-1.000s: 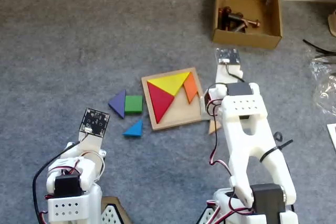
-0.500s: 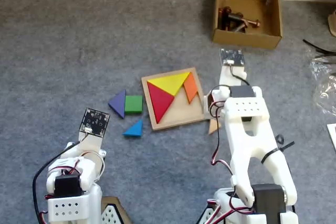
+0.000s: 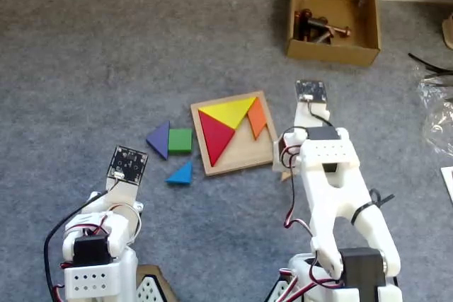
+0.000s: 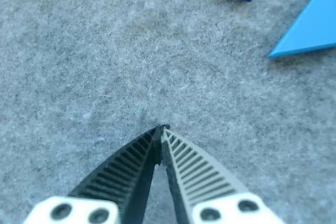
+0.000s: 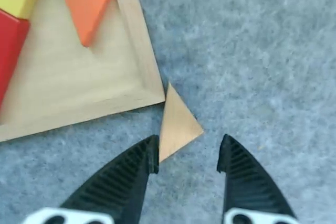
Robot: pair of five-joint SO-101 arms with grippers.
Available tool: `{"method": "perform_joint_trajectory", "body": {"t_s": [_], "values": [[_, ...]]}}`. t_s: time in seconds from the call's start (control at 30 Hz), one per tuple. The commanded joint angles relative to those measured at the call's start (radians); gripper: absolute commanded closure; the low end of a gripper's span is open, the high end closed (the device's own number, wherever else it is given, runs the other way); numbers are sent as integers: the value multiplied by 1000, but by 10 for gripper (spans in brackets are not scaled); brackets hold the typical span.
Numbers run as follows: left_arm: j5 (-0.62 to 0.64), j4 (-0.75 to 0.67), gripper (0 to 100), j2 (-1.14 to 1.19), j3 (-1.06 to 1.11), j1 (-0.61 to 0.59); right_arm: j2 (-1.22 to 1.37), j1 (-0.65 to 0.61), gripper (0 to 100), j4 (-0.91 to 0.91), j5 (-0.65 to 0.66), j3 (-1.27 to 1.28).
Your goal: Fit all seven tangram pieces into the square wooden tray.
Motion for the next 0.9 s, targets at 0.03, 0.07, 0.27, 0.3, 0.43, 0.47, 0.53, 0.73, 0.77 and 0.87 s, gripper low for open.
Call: {"method": "perform_joint_trajectory", "body": {"t_s": [0.03,0.07,0.27,0.3,0.43,0.47,0.53,0.73,0.77,0.87], "values": [[8,6,986,-7,21,-13,44,5,811,-21,-44,-7],[8,6,986,-7,21,-13,62,5,811,-21,-49,-8],[8,6,986,-7,21,-13,113,-47,811,-30,-49,-10],[8,6,986,-7,21,-13,113,-50,811,-45,-48,-8],[8,6,986,-7,21,-13,116,-50,811,-73,-44,-8],[8,6,986,-7,21,-13,116,-51,811,-73,-44,-8],[8,6,986,-7,21,-13,114,-51,811,-73,-43,-8],[8,6,986,-7,21,-13,122,-51,811,-107,-43,-8],[8,6,986,-7,21,-13,122,-51,811,-107,-43,-7],[8,6,986,-7,21,-13,122,-51,811,-107,-43,-4]]}}
